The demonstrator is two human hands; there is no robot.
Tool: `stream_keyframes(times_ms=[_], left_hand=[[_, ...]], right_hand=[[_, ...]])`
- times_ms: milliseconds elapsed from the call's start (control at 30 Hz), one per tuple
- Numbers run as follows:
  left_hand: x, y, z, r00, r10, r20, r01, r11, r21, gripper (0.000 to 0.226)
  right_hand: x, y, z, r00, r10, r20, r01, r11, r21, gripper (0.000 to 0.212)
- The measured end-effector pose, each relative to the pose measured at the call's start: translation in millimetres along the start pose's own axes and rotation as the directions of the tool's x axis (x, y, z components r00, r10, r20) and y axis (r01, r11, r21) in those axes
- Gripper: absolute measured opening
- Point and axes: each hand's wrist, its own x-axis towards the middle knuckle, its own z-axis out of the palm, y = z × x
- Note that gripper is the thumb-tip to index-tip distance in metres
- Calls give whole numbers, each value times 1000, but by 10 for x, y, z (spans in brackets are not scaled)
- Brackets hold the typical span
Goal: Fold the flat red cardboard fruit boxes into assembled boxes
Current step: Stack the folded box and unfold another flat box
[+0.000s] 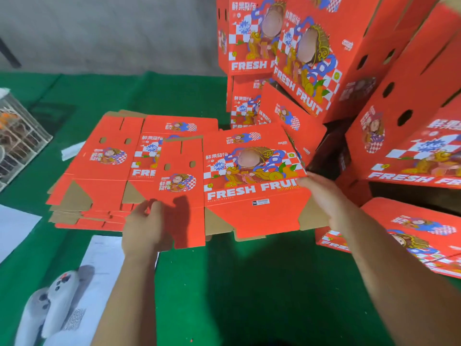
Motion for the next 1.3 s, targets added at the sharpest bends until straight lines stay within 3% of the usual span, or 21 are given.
stream_keyframes(times_ms=[67,167,333,400,467,500,567,700,767,900,1000,1133,1200,1300], left_hand=[[-66,15,-43,1000,-1,-25,-1,995,-97,44],[-117,12,-66,1000,23,17,-18,968,-251,35],[-158,-91,-2,978,9,210,88,891,-445,36],[-134,-147,62,956,22,294,172,768,-616,35],[-129,-192,101,937,7,349,268,627,-731,39],[-129,-208,71,934,-3,356,279,631,-724,42],[-126,-227,-21,954,-52,296,225,775,-591,47],[-181,-177,-84,989,-29,147,87,908,-409,50],[-168,-146,-85,980,52,191,31,913,-408,51],[-32,-189,-132,911,13,413,185,881,-436,90],[-10,-224,-61,846,23,533,212,902,-377,95],[-80,-301,39,905,-51,422,202,926,-320,102],[-114,-315,84,924,-61,377,181,939,-292,96],[-56,-293,121,952,39,304,23,980,-200,61]], right_hand=[[-21,-97,-74,999,35,18,-35,999,-19,24],[-107,-161,-186,989,99,112,-103,994,36,42],[-196,-129,-276,981,-30,190,35,999,-24,27],[-243,-132,-289,981,-72,182,85,994,-66,20],[-270,-138,-308,981,-102,162,121,986,-112,27],[-261,-130,-320,982,-107,157,125,985,-115,40],[-265,-120,-351,984,-88,158,108,986,-123,59],[-332,-17,-336,982,-95,165,125,975,-185,66],[-346,34,-315,986,-101,134,123,977,-172,66],[-306,41,-388,990,-73,123,91,984,-151,68],[-284,23,-432,992,-61,109,76,987,-141,63],[-256,42,-428,995,-79,57,89,972,-215,67],[-237,42,-444,997,-46,67,64,953,-296,73],[-187,98,-419,985,76,152,-21,941,-337,66]])
